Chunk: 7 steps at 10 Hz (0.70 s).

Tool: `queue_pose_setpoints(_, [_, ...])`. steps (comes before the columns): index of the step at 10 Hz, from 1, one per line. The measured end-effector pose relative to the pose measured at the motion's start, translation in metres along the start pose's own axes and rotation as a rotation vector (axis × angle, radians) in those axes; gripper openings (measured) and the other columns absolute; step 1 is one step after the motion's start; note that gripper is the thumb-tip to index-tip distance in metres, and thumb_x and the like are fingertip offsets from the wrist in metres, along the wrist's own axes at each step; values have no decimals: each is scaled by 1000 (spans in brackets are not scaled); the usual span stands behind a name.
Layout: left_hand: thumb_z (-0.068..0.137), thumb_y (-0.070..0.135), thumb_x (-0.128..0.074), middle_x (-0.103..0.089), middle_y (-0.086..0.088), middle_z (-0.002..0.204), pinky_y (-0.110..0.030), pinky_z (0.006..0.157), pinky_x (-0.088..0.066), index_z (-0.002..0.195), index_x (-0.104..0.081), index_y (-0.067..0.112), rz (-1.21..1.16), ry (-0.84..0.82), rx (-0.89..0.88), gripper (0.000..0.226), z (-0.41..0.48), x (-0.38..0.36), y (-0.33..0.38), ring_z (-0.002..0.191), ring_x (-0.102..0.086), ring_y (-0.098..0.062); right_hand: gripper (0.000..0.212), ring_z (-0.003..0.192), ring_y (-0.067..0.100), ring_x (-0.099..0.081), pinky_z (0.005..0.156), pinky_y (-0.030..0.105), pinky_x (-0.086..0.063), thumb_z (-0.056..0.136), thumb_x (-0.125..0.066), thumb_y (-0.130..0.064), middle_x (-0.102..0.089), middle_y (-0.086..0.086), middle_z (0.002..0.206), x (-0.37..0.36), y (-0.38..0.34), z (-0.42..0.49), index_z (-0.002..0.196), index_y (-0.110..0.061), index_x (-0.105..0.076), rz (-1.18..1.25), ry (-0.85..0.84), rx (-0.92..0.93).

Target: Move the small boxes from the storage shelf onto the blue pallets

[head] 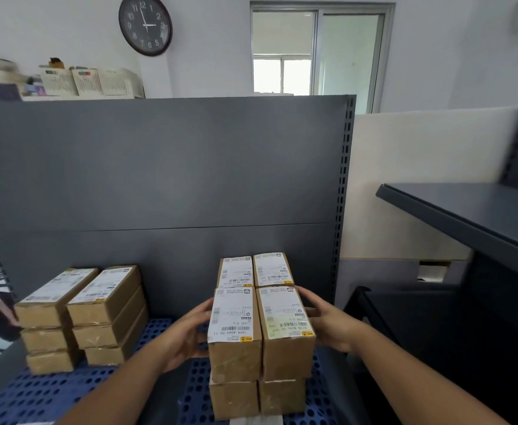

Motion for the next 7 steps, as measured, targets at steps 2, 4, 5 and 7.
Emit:
queue_pose_setpoints(2, [68, 52, -78, -64, 2, 130, -61, 101, -43, 133, -50, 47, -12, 36, -19, 71, -1, 8, -4, 118, -62, -27, 71, 116, 32, -62, 96, 64, -46, 84, -70, -5, -60, 9, 133, 0, -1, -4, 133, -49, -46, -5, 29, 8])
queue_pose_setpoints(4, [73, 47, -76, -64, 10, 129, -63, 105, -36, 132, -51, 48, 58, 144, -29, 64, -9, 31, -14, 118, -62, -20, 69, 116, 30, -62, 89, 60, -52, 84, -72, -8, -57, 5, 135, 4, 2, -15, 137, -45, -46, -12, 89, 11])
queue_pose_setpoints(5, [77, 43, -75, -63, 14, 128, -57, 102, -43, 129, -54, 49, 153, 196, -86, 57, -17, 33, -10, 116, -62, -15, 64, 112, 26, -64, 79, 47, -59, 87, -70, -12, -57, 3, 134, 5, 4, -26, 137, -43, -46, -45, 141, 7])
queue_pose_setpoints(7, [82, 17, -76, -63, 9, 124, -25, 93, -47, 120, -58, 45, 552, 442, -292, 50, -42, 40, 9, 115, -59, -10, 40, 120, 16, -57, 100, 36, -49, 92, -64, -14, -63, -4, 124, 32, -12, -51, 126, -34, -56, -602, 528, 158])
Point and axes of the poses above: each hand's wrist, its own z-axis towards the middle knuckle, its own x-axis out of the back of the hand, y = z × x, the point moved 10 cm from there along z, towards the middle knuckle
